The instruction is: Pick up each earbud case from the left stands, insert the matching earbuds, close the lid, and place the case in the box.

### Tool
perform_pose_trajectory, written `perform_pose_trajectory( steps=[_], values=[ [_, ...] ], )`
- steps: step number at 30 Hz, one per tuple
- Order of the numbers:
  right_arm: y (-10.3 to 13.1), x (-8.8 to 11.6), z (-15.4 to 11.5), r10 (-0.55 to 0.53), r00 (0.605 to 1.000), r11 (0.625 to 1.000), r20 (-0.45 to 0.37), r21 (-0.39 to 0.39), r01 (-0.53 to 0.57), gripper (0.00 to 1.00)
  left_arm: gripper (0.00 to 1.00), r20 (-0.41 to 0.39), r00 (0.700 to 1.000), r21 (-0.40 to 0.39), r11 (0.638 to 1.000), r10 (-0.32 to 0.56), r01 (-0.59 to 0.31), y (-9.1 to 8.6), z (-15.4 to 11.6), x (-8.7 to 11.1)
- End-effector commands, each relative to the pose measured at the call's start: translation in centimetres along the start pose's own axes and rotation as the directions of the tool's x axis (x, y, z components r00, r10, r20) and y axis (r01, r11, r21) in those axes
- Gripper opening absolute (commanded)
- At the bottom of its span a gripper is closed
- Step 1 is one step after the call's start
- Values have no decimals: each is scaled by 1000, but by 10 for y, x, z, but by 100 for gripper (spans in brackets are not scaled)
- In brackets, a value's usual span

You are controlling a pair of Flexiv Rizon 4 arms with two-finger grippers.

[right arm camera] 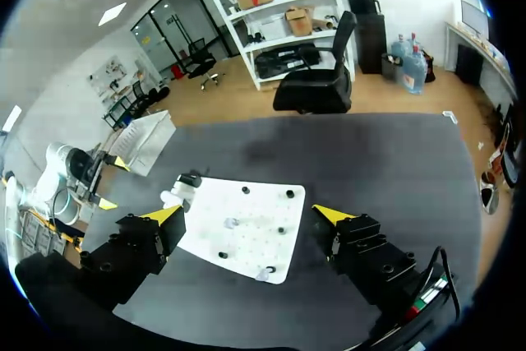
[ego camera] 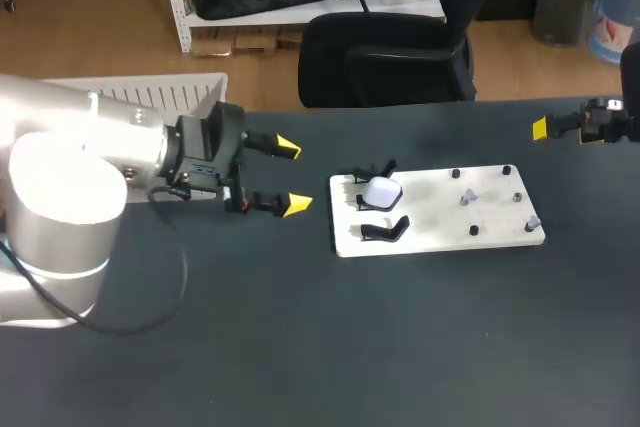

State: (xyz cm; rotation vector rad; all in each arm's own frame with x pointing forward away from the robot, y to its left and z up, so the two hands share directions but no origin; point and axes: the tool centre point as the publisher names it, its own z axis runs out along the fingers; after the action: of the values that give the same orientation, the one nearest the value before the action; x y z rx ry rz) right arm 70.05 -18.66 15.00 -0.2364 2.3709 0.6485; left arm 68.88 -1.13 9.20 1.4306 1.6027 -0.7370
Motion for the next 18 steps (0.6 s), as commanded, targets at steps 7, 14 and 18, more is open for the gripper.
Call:
perform_pose_trajectory(
  steps=[7,14,18],
  values=[
    [1,0,0,0,1000,1000,-1,4,0,100,100,-36,998,-9,999,-52,52,-3,43,8],
    [1,0,0,0,1000,1000,-1,4,0,100,100,-36,998,-9,999,-52,52,-3,43,8],
    [1,0,0,0,1000,1000,-1,4,0,100,100,-36,998,-9,999,-52,52,-3,43,8]
  ],
)
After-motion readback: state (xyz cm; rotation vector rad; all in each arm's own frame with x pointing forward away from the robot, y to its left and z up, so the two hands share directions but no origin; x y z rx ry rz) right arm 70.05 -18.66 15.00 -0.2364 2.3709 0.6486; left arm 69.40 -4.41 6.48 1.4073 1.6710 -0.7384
